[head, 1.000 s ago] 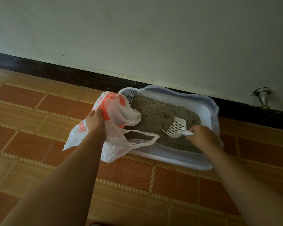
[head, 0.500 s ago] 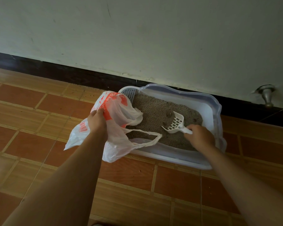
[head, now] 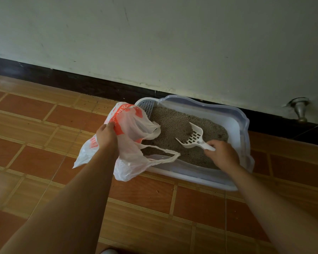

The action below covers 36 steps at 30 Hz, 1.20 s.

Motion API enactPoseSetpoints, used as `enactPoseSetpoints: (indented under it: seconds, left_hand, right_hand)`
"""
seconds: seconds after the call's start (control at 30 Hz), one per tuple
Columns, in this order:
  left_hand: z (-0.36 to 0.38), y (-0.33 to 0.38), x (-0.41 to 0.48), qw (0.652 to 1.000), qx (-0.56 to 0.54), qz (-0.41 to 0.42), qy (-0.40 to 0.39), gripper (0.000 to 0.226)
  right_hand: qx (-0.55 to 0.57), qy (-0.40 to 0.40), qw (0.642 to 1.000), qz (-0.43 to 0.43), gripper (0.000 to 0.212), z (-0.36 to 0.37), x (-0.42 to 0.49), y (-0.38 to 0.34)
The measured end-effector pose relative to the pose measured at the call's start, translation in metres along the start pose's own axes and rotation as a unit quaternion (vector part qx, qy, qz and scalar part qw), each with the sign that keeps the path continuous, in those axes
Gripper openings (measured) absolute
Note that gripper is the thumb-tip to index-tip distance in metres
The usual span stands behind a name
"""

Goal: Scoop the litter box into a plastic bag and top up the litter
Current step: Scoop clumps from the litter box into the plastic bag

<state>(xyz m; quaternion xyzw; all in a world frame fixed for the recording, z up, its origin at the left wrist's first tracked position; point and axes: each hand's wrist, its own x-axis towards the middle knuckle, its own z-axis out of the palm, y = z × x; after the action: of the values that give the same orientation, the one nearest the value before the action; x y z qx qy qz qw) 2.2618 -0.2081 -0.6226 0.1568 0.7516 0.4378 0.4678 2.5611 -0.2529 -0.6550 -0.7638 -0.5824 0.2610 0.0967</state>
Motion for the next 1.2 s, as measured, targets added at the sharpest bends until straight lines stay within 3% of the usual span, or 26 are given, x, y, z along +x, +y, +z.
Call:
enactPoseSetpoints:
  seconds: [0.7,1.2]
  left_hand:
    - [-0.012,0.007,-0.013,1.0,-0.019,0.023,0.007,0.036]
    - [-0.039,0.014,-0.014,0.997,-0.068,0.035,0.031,0.032]
  right_hand:
    - [0.135,0.058,0.988,-0.045,0.025,-0.02,-0.009,-0.032]
    - [0.155,0.081,0.982,-0.076,0.024,-0.014,-0.012,-0.047]
